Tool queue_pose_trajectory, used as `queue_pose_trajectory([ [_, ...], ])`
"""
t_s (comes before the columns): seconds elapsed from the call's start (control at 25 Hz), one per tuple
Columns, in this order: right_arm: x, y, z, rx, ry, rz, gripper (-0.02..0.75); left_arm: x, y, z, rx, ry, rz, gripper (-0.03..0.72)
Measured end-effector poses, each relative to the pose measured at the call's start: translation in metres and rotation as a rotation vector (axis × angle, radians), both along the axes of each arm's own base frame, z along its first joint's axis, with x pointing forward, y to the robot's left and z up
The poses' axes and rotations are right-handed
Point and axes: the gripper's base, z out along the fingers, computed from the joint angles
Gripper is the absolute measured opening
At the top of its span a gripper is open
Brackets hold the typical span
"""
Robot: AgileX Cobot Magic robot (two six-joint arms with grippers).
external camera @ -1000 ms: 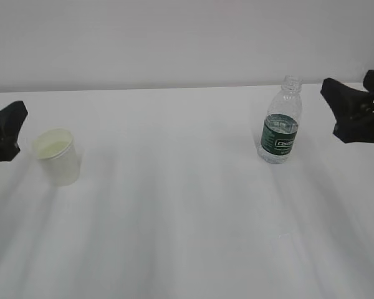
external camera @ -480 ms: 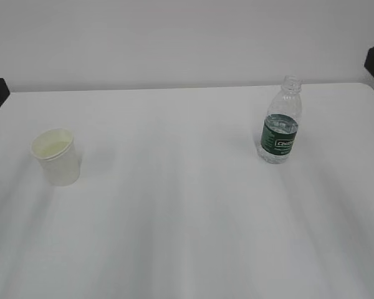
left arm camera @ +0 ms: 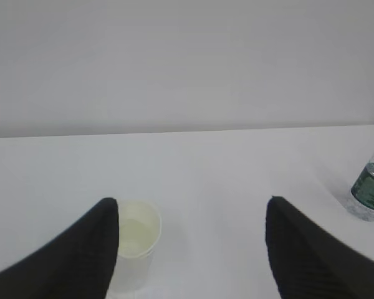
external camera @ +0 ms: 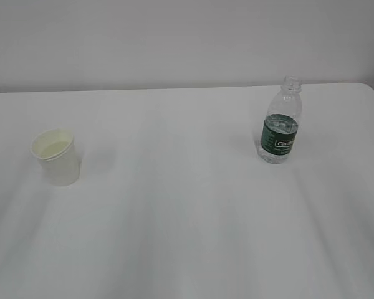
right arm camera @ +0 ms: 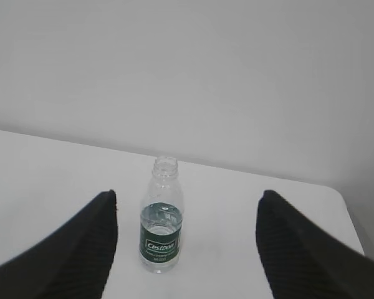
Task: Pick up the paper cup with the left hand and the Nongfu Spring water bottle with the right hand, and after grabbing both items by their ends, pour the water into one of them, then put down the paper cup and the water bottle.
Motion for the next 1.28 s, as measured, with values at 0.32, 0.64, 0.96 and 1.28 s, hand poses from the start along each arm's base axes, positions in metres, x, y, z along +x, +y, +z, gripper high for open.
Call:
queue_pose_trajectory([
  [0.32,-0.011,-0.004,0.007,-0.011,0.057,-0.019,0.53,-0.021,0.004,0.005,0.026,0.024,-0.039,0.511],
  [0.64,-0.015,-0.005,0.02,-0.013,0.074,-0.029,0.526,-0.034,0.006,0.017,0.114,0.073,-0.078,0.492],
  [0.96,-0.022,-0.005,0.014,0.052,0.163,-0.027,0.523,-0.039,0.007,0.042,0.178,0.176,-0.104,0.486],
  [1.28,-0.058,-0.011,0.018,0.073,0.13,-0.026,0.522,-0.058,0.015,0.05,0.24,0.253,-0.112,0.461],
])
